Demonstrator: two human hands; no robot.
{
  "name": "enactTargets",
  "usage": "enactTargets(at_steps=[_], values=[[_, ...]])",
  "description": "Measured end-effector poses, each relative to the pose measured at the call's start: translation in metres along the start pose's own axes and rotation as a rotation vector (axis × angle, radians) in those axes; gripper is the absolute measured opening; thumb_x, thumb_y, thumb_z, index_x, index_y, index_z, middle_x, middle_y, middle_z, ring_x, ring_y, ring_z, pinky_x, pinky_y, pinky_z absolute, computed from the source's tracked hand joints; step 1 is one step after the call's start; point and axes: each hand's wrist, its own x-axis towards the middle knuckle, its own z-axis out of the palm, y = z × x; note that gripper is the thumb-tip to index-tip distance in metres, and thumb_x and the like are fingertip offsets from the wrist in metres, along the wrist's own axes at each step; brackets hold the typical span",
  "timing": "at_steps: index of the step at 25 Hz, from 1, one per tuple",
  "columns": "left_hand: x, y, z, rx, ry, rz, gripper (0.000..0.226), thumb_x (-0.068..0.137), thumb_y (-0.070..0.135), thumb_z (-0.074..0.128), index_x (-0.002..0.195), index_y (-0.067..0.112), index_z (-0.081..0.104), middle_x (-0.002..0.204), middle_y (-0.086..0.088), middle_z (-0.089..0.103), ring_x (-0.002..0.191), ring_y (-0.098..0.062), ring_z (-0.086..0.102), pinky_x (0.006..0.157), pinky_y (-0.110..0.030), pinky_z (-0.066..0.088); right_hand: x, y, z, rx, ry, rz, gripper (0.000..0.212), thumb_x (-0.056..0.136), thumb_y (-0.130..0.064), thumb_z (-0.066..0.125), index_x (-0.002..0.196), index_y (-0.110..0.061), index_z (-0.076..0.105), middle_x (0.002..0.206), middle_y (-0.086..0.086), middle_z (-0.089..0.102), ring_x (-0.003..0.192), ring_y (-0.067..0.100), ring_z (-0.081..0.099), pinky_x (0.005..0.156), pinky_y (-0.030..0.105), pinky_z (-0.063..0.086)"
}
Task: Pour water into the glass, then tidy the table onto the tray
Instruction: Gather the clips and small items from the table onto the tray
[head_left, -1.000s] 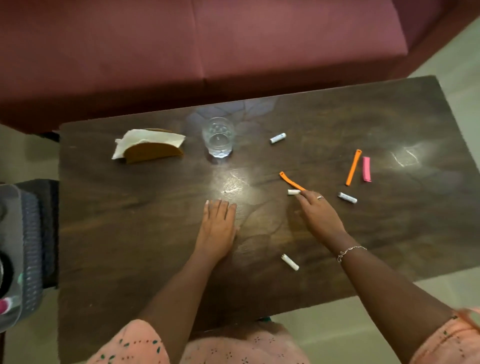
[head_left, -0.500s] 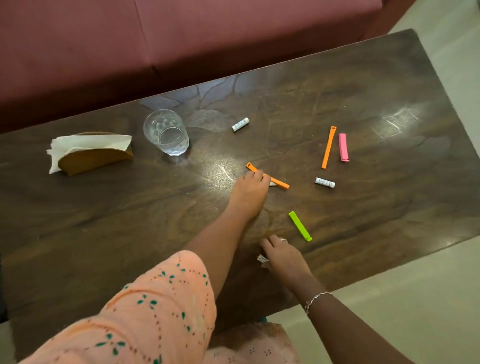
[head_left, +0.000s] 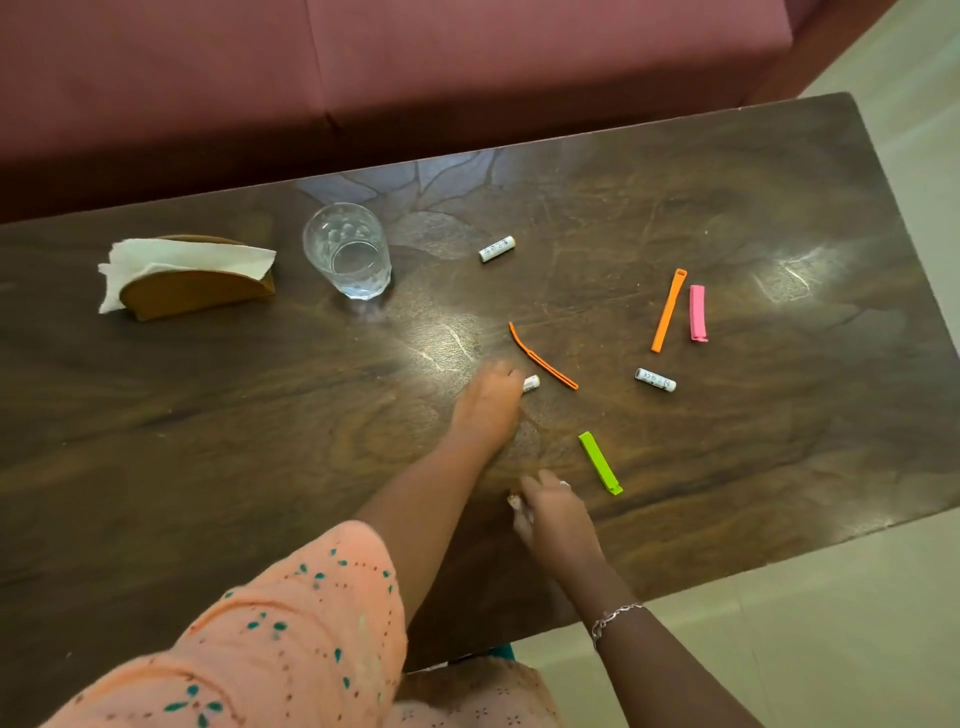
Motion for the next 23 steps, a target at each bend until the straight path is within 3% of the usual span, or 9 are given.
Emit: enactTargets(at_steps=[4, 8, 10, 14, 19, 23], values=[[-0.049, -0.036, -0.014, -0.279, 0.11, -0.242, 0.016, 0.087, 0.005, 0.049, 0.099, 0.002, 0.059, 0.105, -0.017, 0.058, 0.098, -0.033, 0.054, 0.08, -0.04, 0.041, 0.019, -0.034, -0.025, 0.32, 0.215, 0.085, 0.011, 0.08, -0.008, 0.06, 0.09, -0.004, 0.062, 0.088, 0.015, 0.063, 0.083, 0.03, 0.058, 0.073, 0.036, 0.043], [-0.104, -0.09, -0.044, -0.496, 0.29, -0.419, 0.013, 0.085, 0.006, 0.054, 0.096, 0.002, 0.062, 0.099, -0.016, 0.061, 0.091, -0.031, 0.056, 0.076, -0.036, 0.04, 0.041, -0.099, -0.036, 0.528, 0.272, 0.052, 0.02, 0.077, 0.001, 0.061, 0.094, -0.008, 0.066, 0.076, 0.01, 0.063, 0.068, 0.02, 0.057, 0.07, 0.032, 0.047], [-0.134, -0.123, -0.058, -0.539, 0.374, -0.504, 0.013, 0.085, 0.005, 0.055, 0.095, 0.003, 0.062, 0.096, -0.015, 0.061, 0.088, -0.03, 0.055, 0.072, -0.033, 0.038, 0.048, -0.139, -0.03, 0.592, 0.249, 0.011, 0.022, 0.077, 0.003, 0.061, 0.095, -0.008, 0.067, 0.075, 0.007, 0.061, 0.066, 0.016, 0.055, 0.067, 0.027, 0.048], [-0.2, -0.19, -0.083, -0.554, 0.485, -0.643, 0.013, 0.083, 0.002, 0.054, 0.095, 0.002, 0.061, 0.095, -0.017, 0.059, 0.084, -0.032, 0.055, 0.071, -0.036, 0.041, 0.055, -0.223, -0.006, 0.679, 0.196, -0.041, 0.022, 0.074, 0.007, 0.063, 0.092, -0.007, 0.066, 0.07, 0.001, 0.058, 0.059, 0.004, 0.051, 0.053, 0.003, 0.04], [-0.296, -0.277, -0.107, -0.492, 0.65, -0.841, 0.012, 0.083, 0.003, 0.056, 0.094, 0.003, 0.061, 0.093, -0.015, 0.059, 0.085, -0.031, 0.055, 0.069, -0.029, 0.036, 0.049, -0.347, 0.038, 0.672, 0.031, -0.194, 0.019, 0.074, 0.006, 0.064, 0.088, -0.008, 0.062, 0.065, -0.009, 0.053, 0.058, 0.001, 0.049, 0.052, 0.003, 0.039], [-0.365, -0.33, -0.107, -0.439, 0.749, -0.998, 0.013, 0.082, 0.002, 0.055, 0.094, 0.002, 0.06, 0.092, -0.018, 0.06, 0.087, -0.035, 0.054, 0.074, -0.044, 0.043, 0.044, -0.444, 0.071, 0.596, -0.113, -0.348, 0.021, 0.077, 0.001, 0.065, 0.088, -0.016, 0.061, 0.068, -0.007, 0.054, 0.062, 0.007, 0.051, 0.059, 0.016, 0.043]])
